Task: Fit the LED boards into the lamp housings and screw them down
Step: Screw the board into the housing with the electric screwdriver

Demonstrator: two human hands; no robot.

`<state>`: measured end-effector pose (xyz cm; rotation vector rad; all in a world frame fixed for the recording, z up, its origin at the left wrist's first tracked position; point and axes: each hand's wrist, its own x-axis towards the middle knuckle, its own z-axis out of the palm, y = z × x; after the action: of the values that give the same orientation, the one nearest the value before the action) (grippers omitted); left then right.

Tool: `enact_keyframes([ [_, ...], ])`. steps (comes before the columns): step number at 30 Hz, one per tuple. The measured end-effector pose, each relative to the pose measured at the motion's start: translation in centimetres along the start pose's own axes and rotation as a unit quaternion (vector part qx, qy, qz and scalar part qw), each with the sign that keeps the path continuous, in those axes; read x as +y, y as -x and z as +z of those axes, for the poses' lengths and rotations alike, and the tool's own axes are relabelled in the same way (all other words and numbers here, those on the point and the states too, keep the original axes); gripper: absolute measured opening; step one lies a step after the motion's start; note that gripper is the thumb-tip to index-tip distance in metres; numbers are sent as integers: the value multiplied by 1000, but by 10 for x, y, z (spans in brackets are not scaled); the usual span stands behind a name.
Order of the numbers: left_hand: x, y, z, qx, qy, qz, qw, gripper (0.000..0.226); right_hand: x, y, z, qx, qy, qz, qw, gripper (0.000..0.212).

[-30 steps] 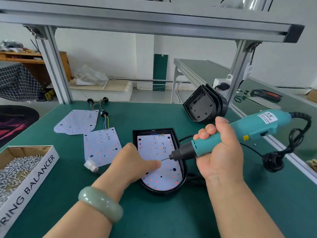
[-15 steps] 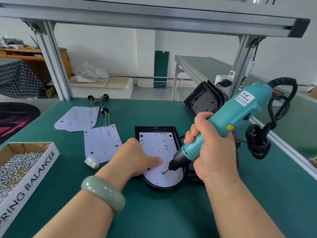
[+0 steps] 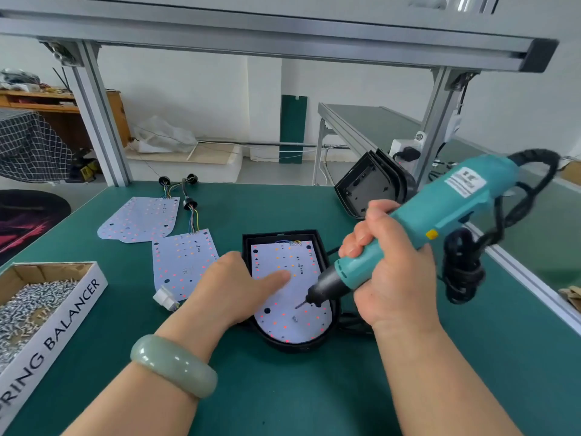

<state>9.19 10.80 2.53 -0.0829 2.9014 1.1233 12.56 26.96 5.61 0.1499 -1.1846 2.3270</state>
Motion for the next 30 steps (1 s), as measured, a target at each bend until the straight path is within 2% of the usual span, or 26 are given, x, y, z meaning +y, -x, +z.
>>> enact_keyframes([
  [3,-1,4,-10,138,38,57,988,44,-9,-5,-4,33,-72,5,997,15],
  [5,2,9,-17,166,117,97,974,26,-13,-7,-7,50,-99,6,994,17],
  [7,3,16,-22,106,147,128,975,8,-16,-8,-10,67,-111,11,991,18],
  [8,1,21,-23,60,129,143,979,13,-17,-9,-11,73,-113,13,991,18],
  [11,2,31,-23,-25,-27,156,987,16,-18,-9,-13,86,-110,14,990,19],
  [13,9,34,-22,-37,-141,164,976,14,-17,-9,-12,88,-110,16,990,18],
  [15,18,37,-18,-52,-210,169,961,15,-16,-9,-11,87,-108,16,990,18],
  [18,29,38,-9,-50,-243,172,953,7,-14,-8,-10,87,-104,16,991,18],
  [22,28,37,-1,-57,-271,190,942,14,-14,-7,-10,88,-98,11,991,18],
  [24,22,34,-4,-15,-187,209,960,17,-15,-7,-10,87,-104,9,991,18],
  [26,18,29,-14,31,-19,169,985,16,-15,-8,-11,89,-105,4,990,18],
  [27,16,27,-18,43,86,145,985,14,-16,-8,-10,91,-106,1,990,18],
  [30,14,27,-23,7,353,78,933,18,-15,-6,-9,95,-120,-2,988,18],
])
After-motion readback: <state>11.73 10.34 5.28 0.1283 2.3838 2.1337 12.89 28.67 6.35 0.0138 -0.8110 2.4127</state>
